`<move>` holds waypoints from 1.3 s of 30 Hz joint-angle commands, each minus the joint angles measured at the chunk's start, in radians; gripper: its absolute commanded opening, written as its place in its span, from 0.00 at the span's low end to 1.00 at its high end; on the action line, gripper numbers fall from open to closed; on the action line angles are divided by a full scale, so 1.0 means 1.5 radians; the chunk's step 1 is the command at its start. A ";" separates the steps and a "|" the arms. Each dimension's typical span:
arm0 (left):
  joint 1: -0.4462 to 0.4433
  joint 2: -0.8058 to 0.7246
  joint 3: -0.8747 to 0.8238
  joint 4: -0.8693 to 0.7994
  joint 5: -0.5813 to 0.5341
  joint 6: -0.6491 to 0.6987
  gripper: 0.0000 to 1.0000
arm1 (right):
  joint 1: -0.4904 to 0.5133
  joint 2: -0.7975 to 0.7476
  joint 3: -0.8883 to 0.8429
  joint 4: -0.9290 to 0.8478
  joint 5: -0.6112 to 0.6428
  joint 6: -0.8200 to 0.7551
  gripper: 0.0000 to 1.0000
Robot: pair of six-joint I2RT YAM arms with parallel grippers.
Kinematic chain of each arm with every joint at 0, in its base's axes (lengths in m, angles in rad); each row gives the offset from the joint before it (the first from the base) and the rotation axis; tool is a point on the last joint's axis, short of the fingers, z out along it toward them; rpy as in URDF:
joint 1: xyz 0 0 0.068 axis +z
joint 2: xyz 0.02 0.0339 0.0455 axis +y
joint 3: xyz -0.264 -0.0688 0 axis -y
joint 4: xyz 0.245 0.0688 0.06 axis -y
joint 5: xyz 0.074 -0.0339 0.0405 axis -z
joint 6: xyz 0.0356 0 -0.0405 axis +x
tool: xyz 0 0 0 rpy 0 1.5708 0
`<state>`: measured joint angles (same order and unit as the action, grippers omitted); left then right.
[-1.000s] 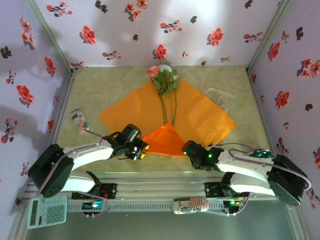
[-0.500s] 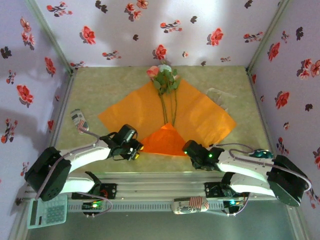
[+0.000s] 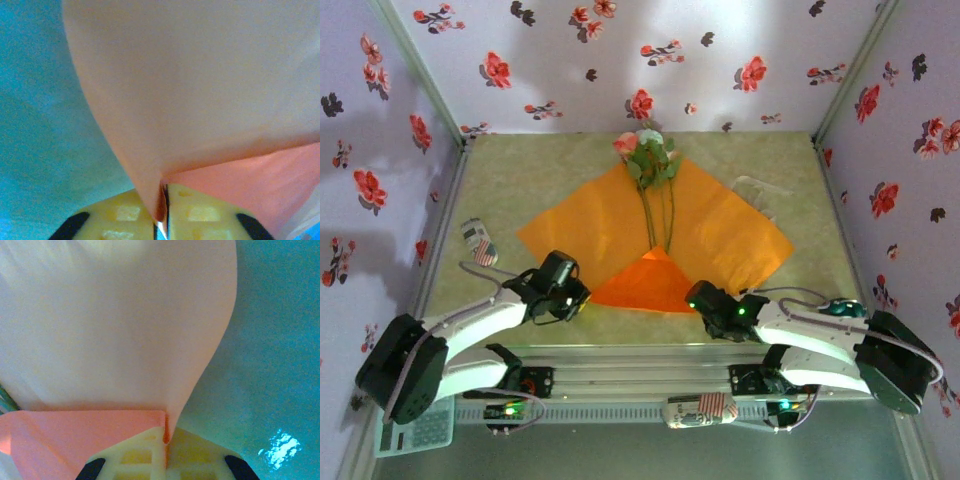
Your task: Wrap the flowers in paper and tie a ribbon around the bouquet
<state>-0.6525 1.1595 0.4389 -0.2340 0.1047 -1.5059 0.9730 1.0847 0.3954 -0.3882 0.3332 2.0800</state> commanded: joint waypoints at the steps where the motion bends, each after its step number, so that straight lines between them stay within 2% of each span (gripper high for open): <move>1: 0.006 -0.006 -0.002 -0.001 -0.009 0.034 0.03 | -0.006 0.008 -0.005 -0.016 0.006 0.121 0.00; 2: 0.005 -0.003 0.003 -0.009 -0.005 0.043 0.00 | -0.006 0.009 -0.005 -0.016 0.005 0.120 0.00; 5: 0.005 -0.006 0.017 -0.044 -0.003 0.086 0.00 | -0.013 0.008 -0.003 -0.019 0.005 0.108 0.03; 7: 0.005 -0.010 0.018 -0.051 -0.003 0.112 0.00 | -0.017 -0.001 0.006 -0.048 -0.018 0.089 0.30; 9: 0.004 -0.013 0.021 -0.052 -0.002 0.133 0.00 | -0.021 -0.020 0.019 -0.085 -0.021 0.053 0.46; 11: -0.002 -0.012 0.031 -0.065 -0.005 0.156 0.00 | -0.026 -0.049 0.035 -0.119 -0.020 -0.002 0.53; 13: -0.011 -0.010 0.042 -0.076 -0.015 0.180 0.00 | -0.031 -0.076 0.056 -0.163 -0.028 -0.066 0.56; 17: -0.029 -0.005 0.058 -0.088 -0.036 0.207 0.00 | -0.037 -0.105 0.098 -0.211 -0.055 -0.200 0.55; 22: -0.056 0.002 0.079 -0.099 -0.061 0.230 0.00 | -0.039 -0.069 0.186 -0.248 -0.088 -0.389 0.50; 24: -0.063 0.006 0.085 -0.102 -0.070 0.239 0.00 | -0.040 -0.045 0.206 -0.210 -0.105 -0.447 0.48; 26: -0.073 0.009 0.091 -0.100 -0.075 0.250 0.00 | -0.042 0.004 0.210 -0.105 -0.162 -0.499 0.44; 30: -0.100 0.015 0.101 -0.094 -0.099 0.281 0.00 | -0.039 0.189 0.257 0.106 -0.338 -0.535 0.25; 32: -0.112 0.015 0.100 -0.094 -0.112 0.295 0.00 | -0.033 0.266 0.298 0.158 -0.389 -0.543 0.19; 39: -0.148 0.013 0.098 -0.099 -0.149 0.328 0.00 | -0.032 0.441 0.356 0.243 -0.448 -0.505 0.08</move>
<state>-0.8532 1.1763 0.5678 -0.3569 -0.0624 -1.0683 0.9230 1.6791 0.9051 -0.1242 -0.2489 1.3090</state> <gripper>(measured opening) 0.034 0.089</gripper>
